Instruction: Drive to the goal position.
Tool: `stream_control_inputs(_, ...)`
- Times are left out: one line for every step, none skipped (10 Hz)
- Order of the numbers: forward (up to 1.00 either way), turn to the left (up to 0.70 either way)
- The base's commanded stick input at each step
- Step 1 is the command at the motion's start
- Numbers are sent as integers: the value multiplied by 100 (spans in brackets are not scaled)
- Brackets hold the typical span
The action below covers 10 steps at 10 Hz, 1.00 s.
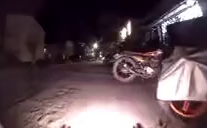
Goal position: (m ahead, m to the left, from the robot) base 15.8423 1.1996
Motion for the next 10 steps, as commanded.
stream_control_inputs(56,0)
stream_control_inputs(56,0)
stream_control_inputs(56,0)
stream_control_inputs(56,0)
stream_control_inputs(56,0)
stream_control_inputs(56,0)
stream_control_inputs(56,0)
stream_control_inputs(56,0)
stream_control_inputs(56,0)
stream_control_inputs(56,0)
